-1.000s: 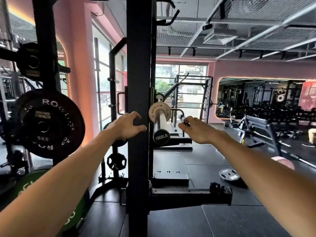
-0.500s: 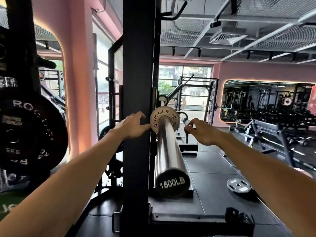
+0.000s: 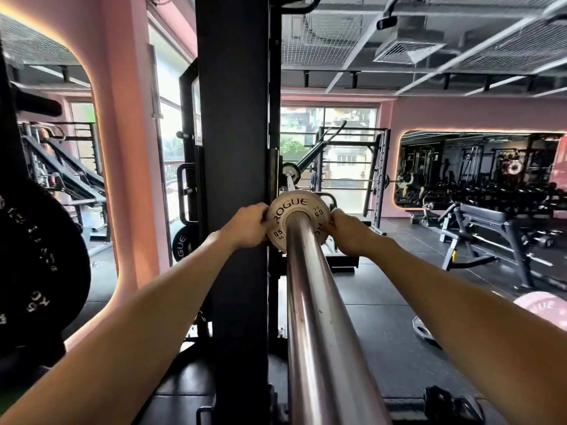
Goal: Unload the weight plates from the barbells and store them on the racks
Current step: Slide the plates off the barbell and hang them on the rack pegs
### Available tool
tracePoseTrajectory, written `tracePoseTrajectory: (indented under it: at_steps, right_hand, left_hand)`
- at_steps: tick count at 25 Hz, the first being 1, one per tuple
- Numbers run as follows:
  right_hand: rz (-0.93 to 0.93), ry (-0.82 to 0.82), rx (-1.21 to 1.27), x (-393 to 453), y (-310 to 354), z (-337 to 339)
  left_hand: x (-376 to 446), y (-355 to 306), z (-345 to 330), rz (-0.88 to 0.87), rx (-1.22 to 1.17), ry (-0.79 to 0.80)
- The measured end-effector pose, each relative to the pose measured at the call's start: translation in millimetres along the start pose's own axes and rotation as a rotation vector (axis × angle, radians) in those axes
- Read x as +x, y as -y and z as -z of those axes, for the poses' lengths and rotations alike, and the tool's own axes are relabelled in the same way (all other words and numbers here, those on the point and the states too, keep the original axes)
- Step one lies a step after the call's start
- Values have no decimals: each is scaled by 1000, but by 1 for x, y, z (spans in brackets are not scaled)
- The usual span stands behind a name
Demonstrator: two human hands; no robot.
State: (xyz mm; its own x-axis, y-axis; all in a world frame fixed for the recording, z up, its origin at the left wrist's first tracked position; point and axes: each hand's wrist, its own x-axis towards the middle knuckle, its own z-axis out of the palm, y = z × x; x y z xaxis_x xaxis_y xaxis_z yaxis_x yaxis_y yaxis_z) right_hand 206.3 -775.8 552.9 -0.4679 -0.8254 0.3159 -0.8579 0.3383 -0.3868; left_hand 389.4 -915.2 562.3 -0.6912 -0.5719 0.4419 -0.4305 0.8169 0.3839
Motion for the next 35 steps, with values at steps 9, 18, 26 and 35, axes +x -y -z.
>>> tracePoseTrajectory:
  at_steps: [9,18,26,35]
  right_hand:
    - [36,-75,198,-42,8,9]
    - [104,-37,185,-186,44,48]
    - [118,11,260,-315,78,80]
    - [79,14,326,-398,115,100]
  left_hand:
    - [-44,-22,13,42,-9,-36]
    - [-176,-83,55,63,-36,-96]
    - [-294,-128,94,94,-162,-61]
    - [-373,-159,134,52,-38,-73]
